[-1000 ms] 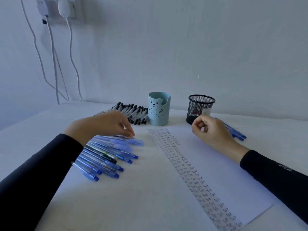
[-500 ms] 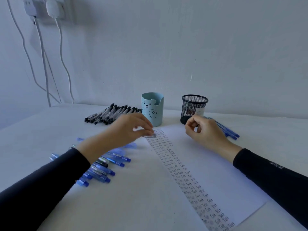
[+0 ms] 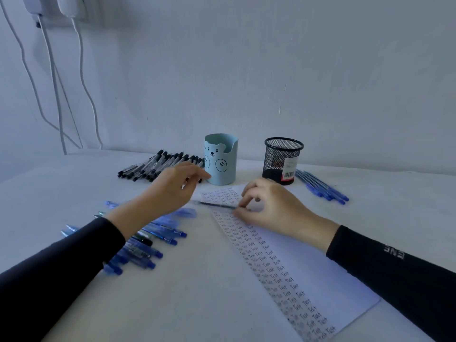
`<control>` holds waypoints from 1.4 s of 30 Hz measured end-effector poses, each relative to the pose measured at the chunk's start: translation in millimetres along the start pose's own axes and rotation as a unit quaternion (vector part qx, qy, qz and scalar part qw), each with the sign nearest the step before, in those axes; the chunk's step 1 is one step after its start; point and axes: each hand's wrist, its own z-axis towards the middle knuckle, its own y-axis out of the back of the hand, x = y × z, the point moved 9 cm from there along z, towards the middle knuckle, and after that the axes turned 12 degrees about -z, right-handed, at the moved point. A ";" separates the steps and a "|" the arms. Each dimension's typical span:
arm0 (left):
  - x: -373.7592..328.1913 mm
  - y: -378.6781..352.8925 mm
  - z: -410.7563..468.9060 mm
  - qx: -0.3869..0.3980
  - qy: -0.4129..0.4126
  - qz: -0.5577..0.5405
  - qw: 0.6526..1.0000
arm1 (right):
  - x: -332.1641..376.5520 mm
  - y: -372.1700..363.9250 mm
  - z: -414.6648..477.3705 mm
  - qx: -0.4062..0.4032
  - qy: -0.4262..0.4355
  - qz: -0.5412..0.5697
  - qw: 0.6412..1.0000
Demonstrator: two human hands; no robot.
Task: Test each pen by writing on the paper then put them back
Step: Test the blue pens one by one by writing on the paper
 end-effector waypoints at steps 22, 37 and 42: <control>3.3 -48.1 -17.8 0.226 0.081 0.013 0.971 | -75.7 23.8 -8.1 0.134 -0.131 -0.207 0.960; -3.4 -45.8 -18.1 0.224 0.078 0.012 0.971 | -42.1 24.6 3.6 0.117 -0.161 0.371 0.907; -5.1 -46.7 -17.1 0.232 0.076 0.028 0.969 | -32.0 13.6 4.1 0.063 -0.171 0.297 0.937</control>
